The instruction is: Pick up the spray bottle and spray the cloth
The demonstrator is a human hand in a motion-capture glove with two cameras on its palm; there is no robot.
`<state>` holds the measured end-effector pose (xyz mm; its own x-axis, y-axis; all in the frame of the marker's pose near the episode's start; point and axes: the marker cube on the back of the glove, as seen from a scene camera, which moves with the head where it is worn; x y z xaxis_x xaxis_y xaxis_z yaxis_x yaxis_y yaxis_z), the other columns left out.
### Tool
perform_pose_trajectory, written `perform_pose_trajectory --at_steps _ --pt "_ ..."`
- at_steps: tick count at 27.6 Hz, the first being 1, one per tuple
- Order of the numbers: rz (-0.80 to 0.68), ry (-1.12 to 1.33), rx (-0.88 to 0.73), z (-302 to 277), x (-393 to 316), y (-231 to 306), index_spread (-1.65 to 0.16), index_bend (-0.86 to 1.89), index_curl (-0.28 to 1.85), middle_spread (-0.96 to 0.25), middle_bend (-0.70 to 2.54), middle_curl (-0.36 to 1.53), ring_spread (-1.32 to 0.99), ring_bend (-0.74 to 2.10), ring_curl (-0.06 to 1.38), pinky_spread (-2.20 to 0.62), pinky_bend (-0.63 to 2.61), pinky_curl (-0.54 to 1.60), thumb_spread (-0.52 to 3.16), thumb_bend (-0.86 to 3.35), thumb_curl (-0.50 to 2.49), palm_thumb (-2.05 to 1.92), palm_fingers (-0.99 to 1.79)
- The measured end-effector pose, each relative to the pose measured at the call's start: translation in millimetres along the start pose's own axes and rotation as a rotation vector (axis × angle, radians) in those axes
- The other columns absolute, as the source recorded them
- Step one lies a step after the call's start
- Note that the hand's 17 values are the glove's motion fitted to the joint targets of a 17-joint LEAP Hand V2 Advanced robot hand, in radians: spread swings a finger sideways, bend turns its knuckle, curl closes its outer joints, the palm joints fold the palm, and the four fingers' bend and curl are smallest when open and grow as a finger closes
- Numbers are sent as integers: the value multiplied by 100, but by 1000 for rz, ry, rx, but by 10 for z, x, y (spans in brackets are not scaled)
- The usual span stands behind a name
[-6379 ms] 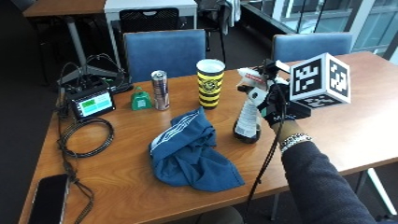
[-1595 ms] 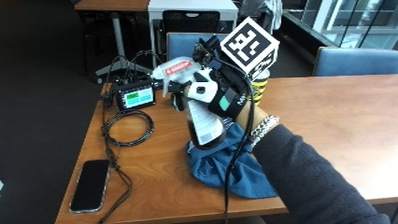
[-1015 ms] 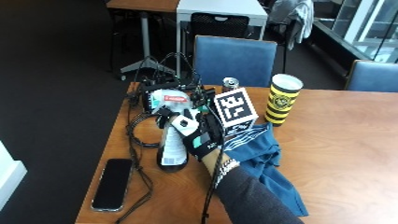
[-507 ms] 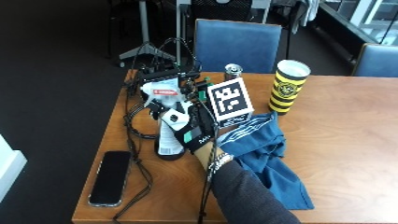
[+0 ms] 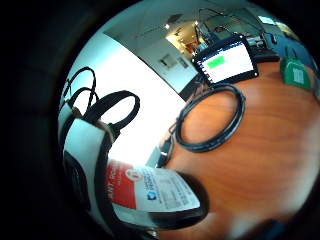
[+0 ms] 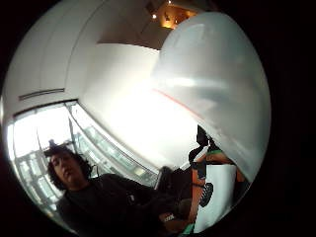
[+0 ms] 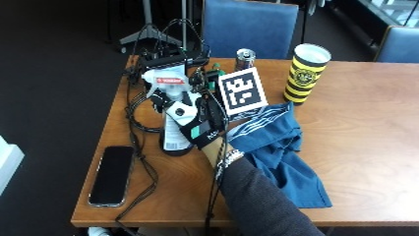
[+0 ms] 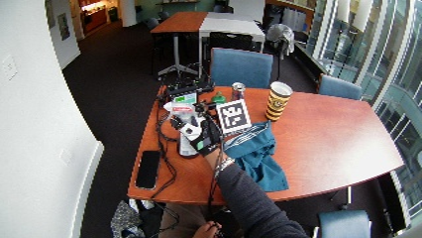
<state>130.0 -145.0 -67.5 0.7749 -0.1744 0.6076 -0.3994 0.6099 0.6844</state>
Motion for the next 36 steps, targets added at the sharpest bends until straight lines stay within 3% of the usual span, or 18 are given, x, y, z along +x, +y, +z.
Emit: perform_pose_trajectory --at_steps 10,17,24,29,36 --pt "-3 -23 5 37 53 46 -28 17 47 -22 50 48 -22 63 43 -30 56 42 78 -3 60 90 135" --pt "82 33 -18 9 227 239 -28 17 47 -22 51 49 -22 63 43 -30 56 43 79 -3 59 91 135" --pt "216 105 -91 -183 416 410 -31 11 43 -22 44 46 -19 53 41 -17 45 40 86 -4 55 85 96" --pt "196 233 -231 -354 379 398 -32 12 41 -20 35 44 -17 47 40 -8 41 39 89 -4 52 82 82" --pt "93 555 -549 -624 109 661 -36 10 36 -14 15 38 -11 39 37 9 43 38 98 -4 47 75 51"
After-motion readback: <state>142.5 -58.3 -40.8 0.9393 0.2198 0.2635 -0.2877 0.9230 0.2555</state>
